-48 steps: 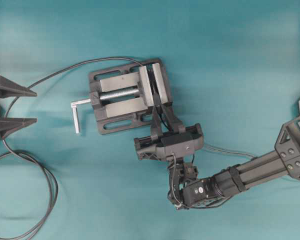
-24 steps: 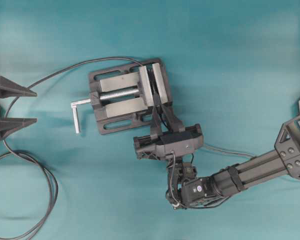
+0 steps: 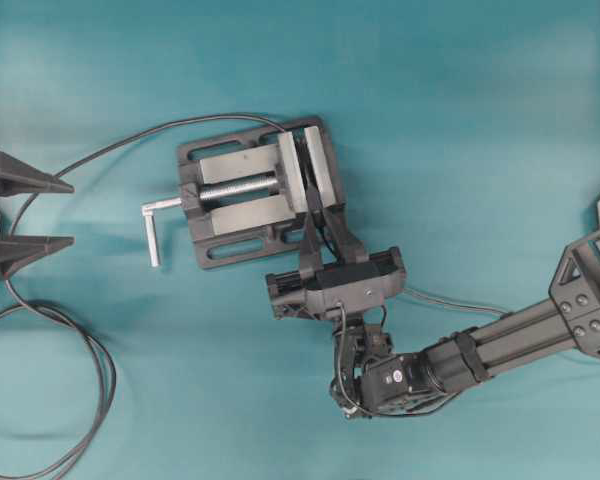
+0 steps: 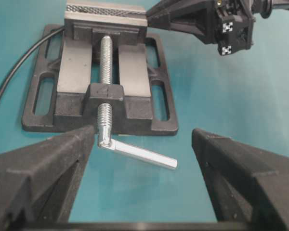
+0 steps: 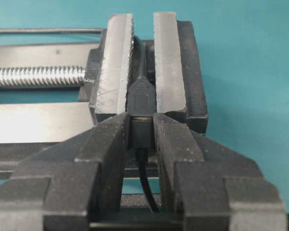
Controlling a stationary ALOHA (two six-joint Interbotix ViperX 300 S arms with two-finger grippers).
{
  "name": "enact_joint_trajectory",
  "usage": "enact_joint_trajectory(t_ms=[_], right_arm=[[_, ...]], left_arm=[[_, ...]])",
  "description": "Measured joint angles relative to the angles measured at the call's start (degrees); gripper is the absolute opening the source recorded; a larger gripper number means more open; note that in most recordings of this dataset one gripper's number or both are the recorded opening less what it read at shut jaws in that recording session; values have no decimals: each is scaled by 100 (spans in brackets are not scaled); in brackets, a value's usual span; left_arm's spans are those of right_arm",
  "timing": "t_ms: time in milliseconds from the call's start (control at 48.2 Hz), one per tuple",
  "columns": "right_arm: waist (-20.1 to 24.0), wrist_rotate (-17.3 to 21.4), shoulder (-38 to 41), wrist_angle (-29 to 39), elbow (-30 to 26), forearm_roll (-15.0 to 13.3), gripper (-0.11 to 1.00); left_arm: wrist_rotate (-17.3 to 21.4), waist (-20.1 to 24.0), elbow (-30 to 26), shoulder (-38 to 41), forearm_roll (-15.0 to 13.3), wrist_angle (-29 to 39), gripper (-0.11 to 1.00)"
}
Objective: Insert the USB cable into the fixed female connector.
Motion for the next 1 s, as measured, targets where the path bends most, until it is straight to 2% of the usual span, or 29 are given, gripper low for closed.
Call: enact_joint_trajectory(t_ms=[809,995], right_arm=[[-9,-123,-70,211,35,9,20],[-9,-123,-70,220,35,18,33]], left_arm=[[9,0,0,-9,9,0,99],[0,0,0,0,0,0,99]])
